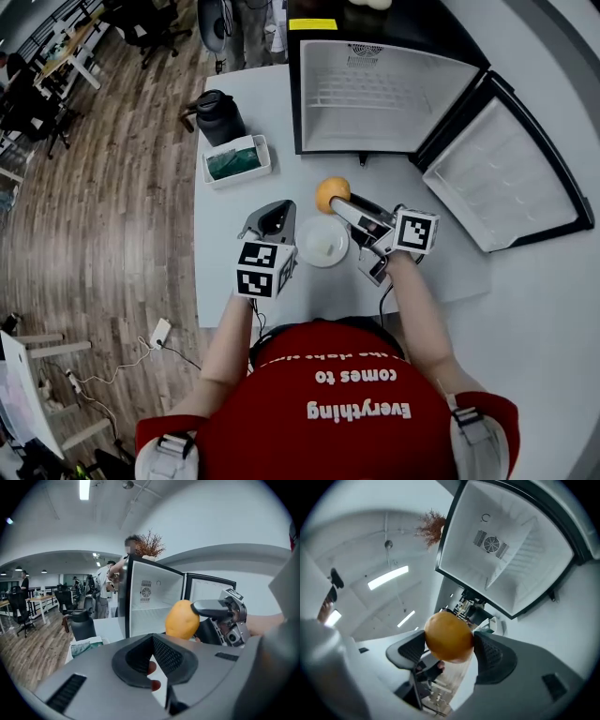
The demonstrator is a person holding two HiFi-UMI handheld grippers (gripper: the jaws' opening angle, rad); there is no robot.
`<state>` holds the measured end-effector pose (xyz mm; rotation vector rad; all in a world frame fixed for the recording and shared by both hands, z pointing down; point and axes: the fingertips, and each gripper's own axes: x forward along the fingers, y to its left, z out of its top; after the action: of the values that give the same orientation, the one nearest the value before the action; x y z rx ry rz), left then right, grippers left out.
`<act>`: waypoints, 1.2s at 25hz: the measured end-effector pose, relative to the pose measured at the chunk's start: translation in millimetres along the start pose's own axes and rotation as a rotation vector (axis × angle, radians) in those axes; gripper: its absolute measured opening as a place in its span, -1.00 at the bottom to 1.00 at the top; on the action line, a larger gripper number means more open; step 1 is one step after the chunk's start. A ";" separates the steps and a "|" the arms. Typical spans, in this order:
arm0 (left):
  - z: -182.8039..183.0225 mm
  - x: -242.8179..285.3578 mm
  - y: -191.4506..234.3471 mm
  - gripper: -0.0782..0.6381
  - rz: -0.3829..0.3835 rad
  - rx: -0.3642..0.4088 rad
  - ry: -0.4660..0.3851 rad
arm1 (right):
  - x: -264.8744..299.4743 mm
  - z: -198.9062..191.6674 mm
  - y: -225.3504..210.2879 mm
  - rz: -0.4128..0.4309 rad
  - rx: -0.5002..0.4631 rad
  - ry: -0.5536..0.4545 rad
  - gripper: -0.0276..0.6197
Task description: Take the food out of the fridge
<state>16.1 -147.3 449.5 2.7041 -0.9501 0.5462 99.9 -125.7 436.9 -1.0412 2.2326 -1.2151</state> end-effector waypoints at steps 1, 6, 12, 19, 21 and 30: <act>-0.1 -2.1 -1.3 -0.78 0.000 0.002 -0.001 | -2.5 0.1 7.5 0.047 0.040 -0.022 0.05; -0.6 -9.6 -7.6 -0.78 -0.005 0.012 -0.001 | -18.5 8.9 23.7 0.149 0.136 -0.143 0.05; -1.5 -17.1 -15.0 -0.78 -0.015 0.022 -0.004 | -27.5 9.9 40.5 0.222 0.178 -0.186 0.05; -7.5 -18.8 -19.9 -0.78 -0.033 0.026 0.007 | -28.3 9.3 54.7 0.255 0.173 -0.190 0.05; -9.9 -19.4 -21.0 -0.78 -0.037 0.025 0.010 | -29.0 7.1 55.7 0.251 0.171 -0.187 0.05; -10.4 -16.7 -26.1 -0.78 -0.062 0.029 0.015 | -30.8 3.5 63.4 0.242 0.132 -0.171 0.05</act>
<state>18.0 -114.6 449.8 2.7411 -0.8576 0.5713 95.3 -82.1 381.5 -0.7684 2.0477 -1.1083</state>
